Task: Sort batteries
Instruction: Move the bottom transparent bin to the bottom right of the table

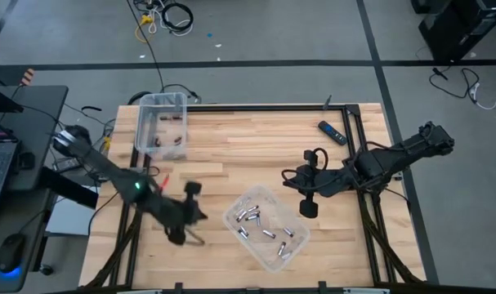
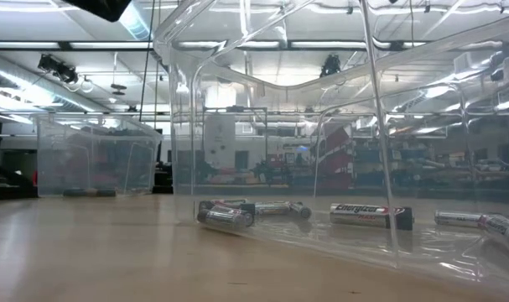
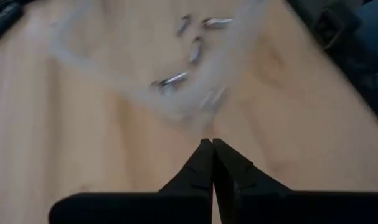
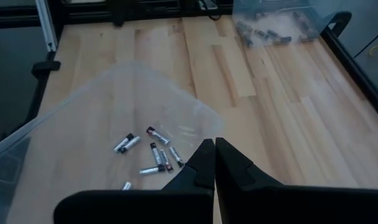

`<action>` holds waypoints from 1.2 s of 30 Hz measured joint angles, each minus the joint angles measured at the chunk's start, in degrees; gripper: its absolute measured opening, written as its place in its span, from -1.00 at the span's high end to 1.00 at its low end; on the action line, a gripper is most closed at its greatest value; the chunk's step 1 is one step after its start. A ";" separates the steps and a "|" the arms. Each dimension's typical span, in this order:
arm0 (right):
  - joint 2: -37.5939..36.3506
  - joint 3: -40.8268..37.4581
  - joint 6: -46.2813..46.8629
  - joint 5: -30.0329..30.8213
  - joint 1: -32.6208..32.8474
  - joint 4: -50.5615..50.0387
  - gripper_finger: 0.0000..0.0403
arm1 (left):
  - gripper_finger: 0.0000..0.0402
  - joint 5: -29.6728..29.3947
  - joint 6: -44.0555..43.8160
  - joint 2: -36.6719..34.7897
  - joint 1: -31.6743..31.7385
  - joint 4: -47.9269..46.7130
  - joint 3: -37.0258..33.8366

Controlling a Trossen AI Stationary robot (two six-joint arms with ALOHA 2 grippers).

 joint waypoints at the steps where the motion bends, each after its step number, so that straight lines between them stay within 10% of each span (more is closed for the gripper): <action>1: 0.00 0.00 0.55 -0.01 0.21 0.01 1.00 | 0.98 -0.25 -0.59 1.82 -1.32 2.08 0.00; 20: 0.00 0.00 3.29 0.09 6.37 2.62 1.00 | 1.00 -21.10 -0.93 20.32 -1.81 17.67 0.00; 36: 0.00 0.00 3.02 2.98 9.61 2.56 1.00 | 1.00 -21.75 6.58 30.01 11.30 39.50 0.00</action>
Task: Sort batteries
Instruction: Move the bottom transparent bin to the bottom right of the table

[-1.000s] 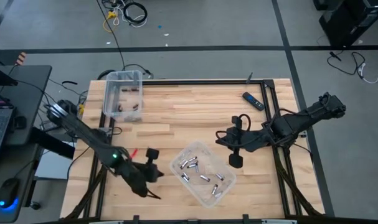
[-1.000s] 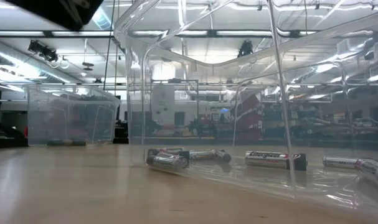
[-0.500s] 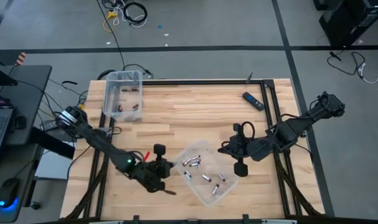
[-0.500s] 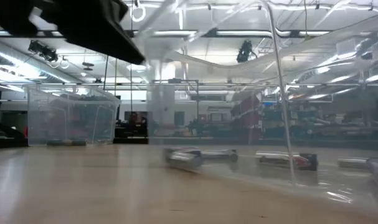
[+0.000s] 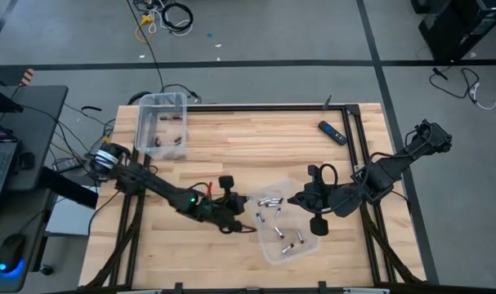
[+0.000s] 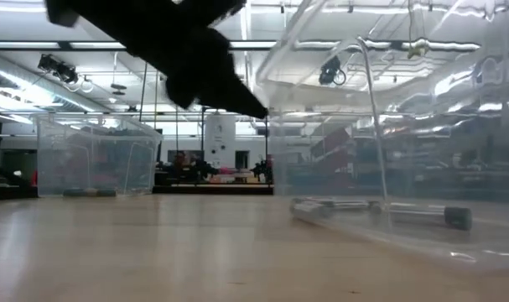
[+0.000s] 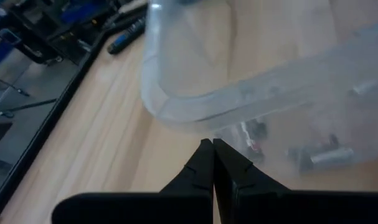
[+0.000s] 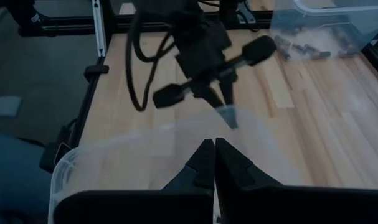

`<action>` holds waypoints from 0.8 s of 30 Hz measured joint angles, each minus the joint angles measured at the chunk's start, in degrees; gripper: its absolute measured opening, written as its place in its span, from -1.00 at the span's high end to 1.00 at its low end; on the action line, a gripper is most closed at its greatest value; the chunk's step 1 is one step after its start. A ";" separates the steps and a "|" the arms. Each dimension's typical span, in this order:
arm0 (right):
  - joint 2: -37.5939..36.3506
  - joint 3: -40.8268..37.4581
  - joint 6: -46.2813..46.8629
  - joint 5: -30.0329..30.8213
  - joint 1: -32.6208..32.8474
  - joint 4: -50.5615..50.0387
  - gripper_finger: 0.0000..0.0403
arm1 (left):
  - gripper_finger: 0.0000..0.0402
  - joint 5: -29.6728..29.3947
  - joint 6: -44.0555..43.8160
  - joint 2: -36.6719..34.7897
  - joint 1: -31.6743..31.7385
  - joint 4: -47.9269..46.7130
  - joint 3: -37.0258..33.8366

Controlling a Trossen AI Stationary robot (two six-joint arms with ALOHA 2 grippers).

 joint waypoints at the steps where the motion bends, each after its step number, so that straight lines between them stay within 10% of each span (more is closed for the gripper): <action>1: 0.00 0.00 -0.06 0.00 0.00 0.00 1.00 | 1.00 0.13 0.62 0.69 0.73 2.40 0.00; 11: 0.00 0.00 -0.24 0.01 0.00 -0.59 1.00 | 1.00 0.50 6.04 -0.31 2.87 1.67 -0.02; 17: 0.00 0.00 -0.26 0.02 0.02 -0.84 1.00 | 1.00 20.09 8.79 -2.34 -0.41 -6.73 -0.02; 24: -0.02 0.00 -0.41 1.31 0.02 -0.92 1.00 | 1.00 21.77 10.24 4.95 2.18 6.12 -0.04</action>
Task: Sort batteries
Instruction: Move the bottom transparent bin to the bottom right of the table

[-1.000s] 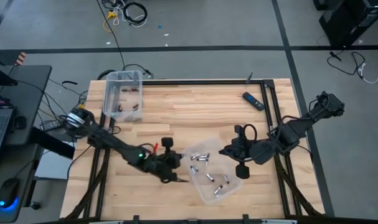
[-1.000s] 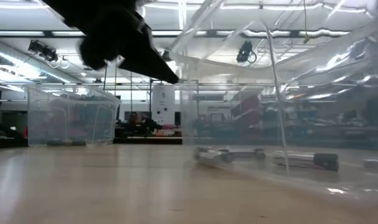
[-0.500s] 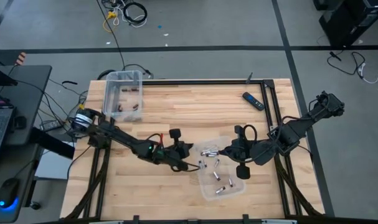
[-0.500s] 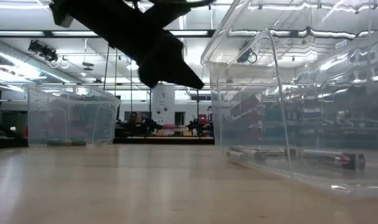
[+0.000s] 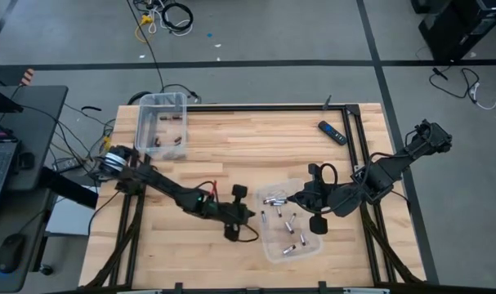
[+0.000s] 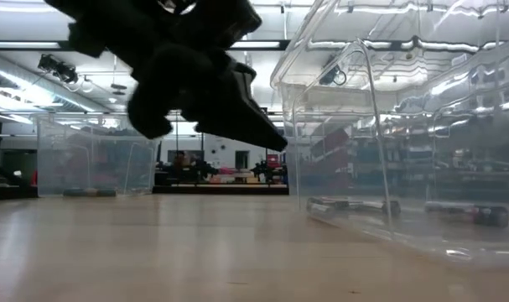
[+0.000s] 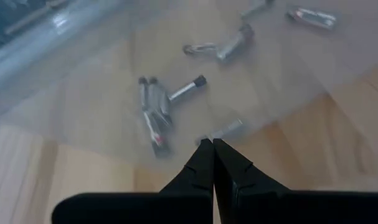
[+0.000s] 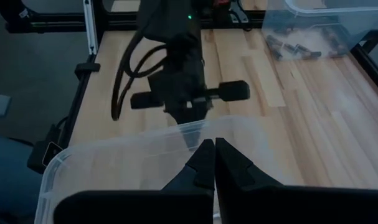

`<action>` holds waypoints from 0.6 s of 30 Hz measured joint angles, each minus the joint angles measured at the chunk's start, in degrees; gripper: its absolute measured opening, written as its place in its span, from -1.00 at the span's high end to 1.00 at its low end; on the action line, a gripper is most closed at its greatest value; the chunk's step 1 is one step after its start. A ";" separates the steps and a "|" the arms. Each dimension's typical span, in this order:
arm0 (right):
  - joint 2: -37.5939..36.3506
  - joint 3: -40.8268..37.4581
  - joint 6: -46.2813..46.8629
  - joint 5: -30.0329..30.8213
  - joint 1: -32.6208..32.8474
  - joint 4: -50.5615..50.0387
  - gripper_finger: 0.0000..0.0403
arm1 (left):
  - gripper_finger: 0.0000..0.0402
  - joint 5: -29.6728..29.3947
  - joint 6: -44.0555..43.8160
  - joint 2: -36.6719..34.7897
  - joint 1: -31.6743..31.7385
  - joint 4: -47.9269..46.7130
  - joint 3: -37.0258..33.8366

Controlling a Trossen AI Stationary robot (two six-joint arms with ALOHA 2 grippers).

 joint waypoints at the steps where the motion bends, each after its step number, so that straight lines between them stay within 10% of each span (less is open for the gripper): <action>1: 0.00 0.00 0.01 0.00 0.00 0.01 1.00 | 1.00 -0.04 0.27 0.62 0.57 1.45 0.02; 18: 0.00 0.00 0.17 0.00 0.00 -0.21 1.00 | 1.00 0.25 2.18 4.73 7.96 13.83 0.02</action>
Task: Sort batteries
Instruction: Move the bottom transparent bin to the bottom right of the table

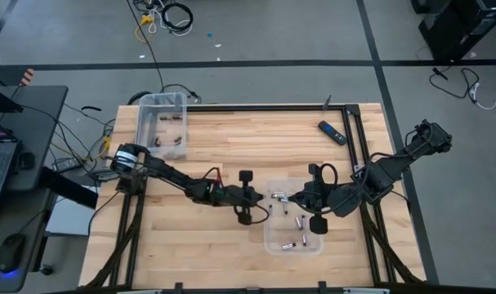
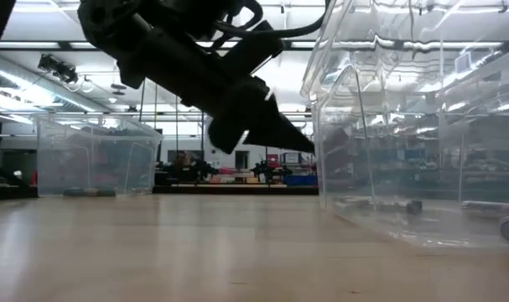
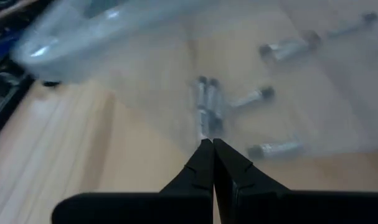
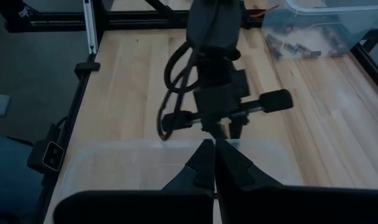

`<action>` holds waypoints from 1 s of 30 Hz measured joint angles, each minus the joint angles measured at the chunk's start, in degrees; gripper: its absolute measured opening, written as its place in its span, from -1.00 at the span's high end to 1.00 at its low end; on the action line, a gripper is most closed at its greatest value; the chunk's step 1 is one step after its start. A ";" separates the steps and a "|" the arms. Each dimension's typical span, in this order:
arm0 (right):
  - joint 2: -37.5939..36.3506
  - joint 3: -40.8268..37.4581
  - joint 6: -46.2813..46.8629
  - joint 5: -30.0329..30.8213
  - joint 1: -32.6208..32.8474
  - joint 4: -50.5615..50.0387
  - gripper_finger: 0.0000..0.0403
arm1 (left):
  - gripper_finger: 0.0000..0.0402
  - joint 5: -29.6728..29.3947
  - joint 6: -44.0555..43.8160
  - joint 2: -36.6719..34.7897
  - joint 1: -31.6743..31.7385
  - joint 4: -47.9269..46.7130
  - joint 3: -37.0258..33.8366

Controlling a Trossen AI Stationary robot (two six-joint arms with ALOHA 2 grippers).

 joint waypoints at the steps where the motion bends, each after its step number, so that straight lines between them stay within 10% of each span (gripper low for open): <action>1: 0.00 0.00 0.03 0.00 0.00 -0.14 1.00 | 1.00 0.45 0.95 -0.12 -0.14 -1.00 0.00; 10: 0.00 0.02 0.23 1.26 0.00 -1.55 1.00 | 1.00 18.14 3.98 -0.92 -1.97 -4.19 0.00; 19: 0.00 0.02 -0.41 1.73 0.00 -1.45 1.00 | 1.00 17.73 3.52 6.54 0.44 15.48 0.80; 30: 0.00 0.02 0.89 1.73 0.33 -1.63 1.00 | 1.00 23.13 1.44 10.29 1.69 11.91 7.19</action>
